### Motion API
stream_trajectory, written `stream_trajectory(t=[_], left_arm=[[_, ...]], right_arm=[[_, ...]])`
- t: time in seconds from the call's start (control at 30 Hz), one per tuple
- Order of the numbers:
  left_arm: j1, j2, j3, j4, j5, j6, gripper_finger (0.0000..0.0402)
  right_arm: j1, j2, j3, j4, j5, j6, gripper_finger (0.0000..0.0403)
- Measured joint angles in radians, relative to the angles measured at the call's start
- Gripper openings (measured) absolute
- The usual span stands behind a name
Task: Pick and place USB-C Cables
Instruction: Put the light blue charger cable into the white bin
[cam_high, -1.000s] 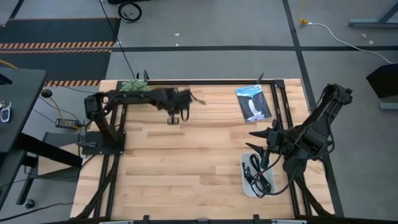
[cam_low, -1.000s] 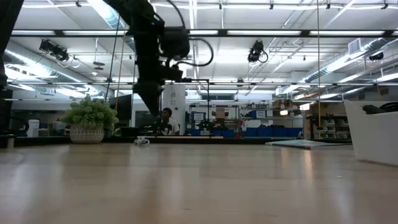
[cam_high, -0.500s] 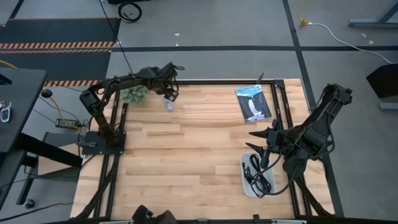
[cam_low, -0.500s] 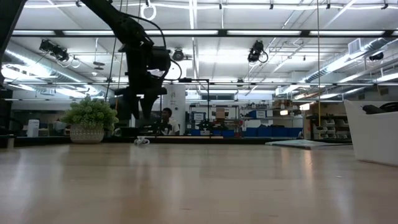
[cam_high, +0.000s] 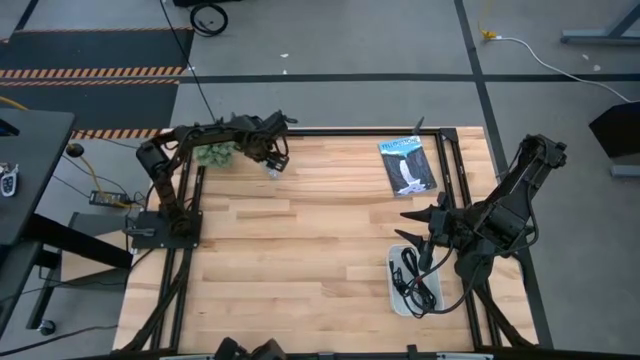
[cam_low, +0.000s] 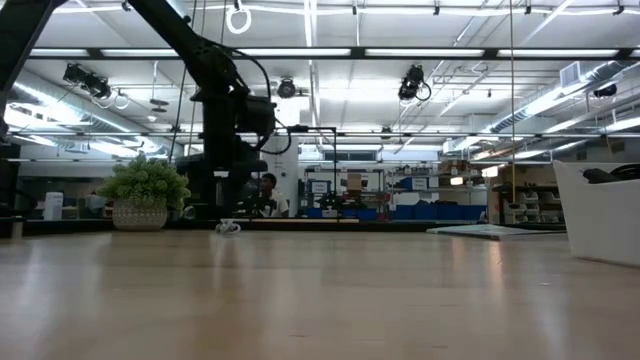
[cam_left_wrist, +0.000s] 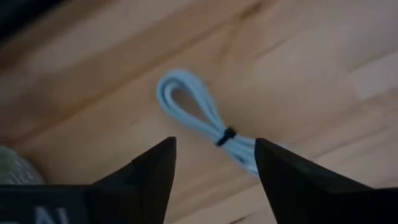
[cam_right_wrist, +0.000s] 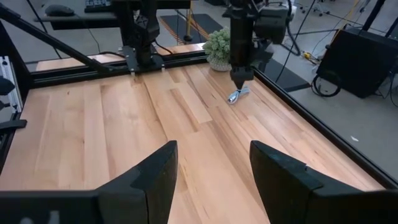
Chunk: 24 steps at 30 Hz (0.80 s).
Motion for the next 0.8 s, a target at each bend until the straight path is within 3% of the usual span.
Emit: stream_trajectory(t=[0.6,0.7,0.8], left_arm=[[-0.027,0.034,0.005,0.055,0.024,0.011,0.0188],[-0.028,0.034,0.029,0.038,0.064,0.137,0.0180],[-0.040,0.034,0.047,0.031,0.052,0.383,0.0173]], right_arm=[[0.000,0.000,0.000,0.000,-0.002,0.000,0.0207],[0.000,0.000,0.000,0.000,-0.001,0.000,0.0207],[0.000,0.000,0.000,0.000,0.001,0.000,0.0207]])
